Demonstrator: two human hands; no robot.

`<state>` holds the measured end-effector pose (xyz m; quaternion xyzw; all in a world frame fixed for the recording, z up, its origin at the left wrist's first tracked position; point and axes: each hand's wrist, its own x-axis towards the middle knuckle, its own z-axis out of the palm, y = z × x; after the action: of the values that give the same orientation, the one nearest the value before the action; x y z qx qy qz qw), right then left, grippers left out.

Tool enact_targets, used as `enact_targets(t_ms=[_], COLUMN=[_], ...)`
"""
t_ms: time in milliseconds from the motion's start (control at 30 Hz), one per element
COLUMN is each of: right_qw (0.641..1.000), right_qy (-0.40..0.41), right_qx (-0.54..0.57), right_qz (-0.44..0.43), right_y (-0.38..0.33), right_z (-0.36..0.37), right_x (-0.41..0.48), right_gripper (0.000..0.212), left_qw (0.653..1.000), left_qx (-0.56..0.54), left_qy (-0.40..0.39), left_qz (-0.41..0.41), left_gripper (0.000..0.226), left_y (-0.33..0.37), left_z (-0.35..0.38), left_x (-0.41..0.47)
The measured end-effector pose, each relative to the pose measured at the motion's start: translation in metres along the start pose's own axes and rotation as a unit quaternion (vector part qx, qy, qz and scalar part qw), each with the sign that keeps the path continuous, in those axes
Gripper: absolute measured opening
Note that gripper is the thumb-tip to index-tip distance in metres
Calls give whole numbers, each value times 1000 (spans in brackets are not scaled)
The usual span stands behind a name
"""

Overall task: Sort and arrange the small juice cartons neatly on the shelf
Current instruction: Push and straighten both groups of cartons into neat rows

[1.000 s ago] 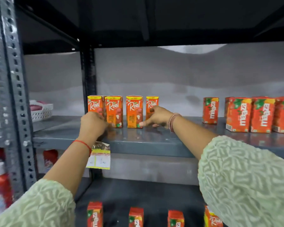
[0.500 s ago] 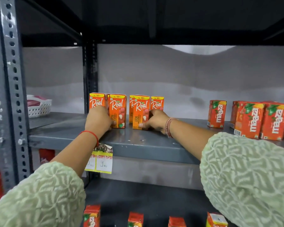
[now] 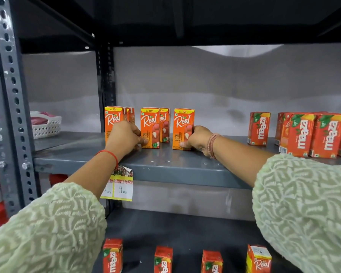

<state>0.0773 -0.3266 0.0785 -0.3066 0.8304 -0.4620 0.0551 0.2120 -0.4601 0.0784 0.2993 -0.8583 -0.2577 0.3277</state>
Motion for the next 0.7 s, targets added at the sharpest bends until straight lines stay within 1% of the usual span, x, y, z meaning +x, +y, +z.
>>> enact_targets(t_ms=[133, 300, 433, 567, 700], right_qw=[999, 999, 999, 1000, 1000], right_qy=[13, 14, 13, 15, 12], right_qx=[-32, -44, -29, -10, -1], right_qz=[1, -2, -3, 0, 0], right_y=[-1, -1, -1, -1, -1], right_z=[1, 0, 0, 0, -2], right_x=[-2, -6, -9, -10, -13], right_gripper=[59, 57, 60, 58, 54], left_qw=[1000, 999, 1000, 999, 999], left_qx=[13, 21, 6, -18, 10], left_qy=[-3, -6, -16, -39, -44], left_qz=[12, 23, 19, 0, 9], left_gripper=[40, 41, 36, 34, 35], left_y=[1, 0, -1, 1, 4], left_z=[2, 2, 1, 0, 0], left_x=[0, 1, 1, 1, -1])
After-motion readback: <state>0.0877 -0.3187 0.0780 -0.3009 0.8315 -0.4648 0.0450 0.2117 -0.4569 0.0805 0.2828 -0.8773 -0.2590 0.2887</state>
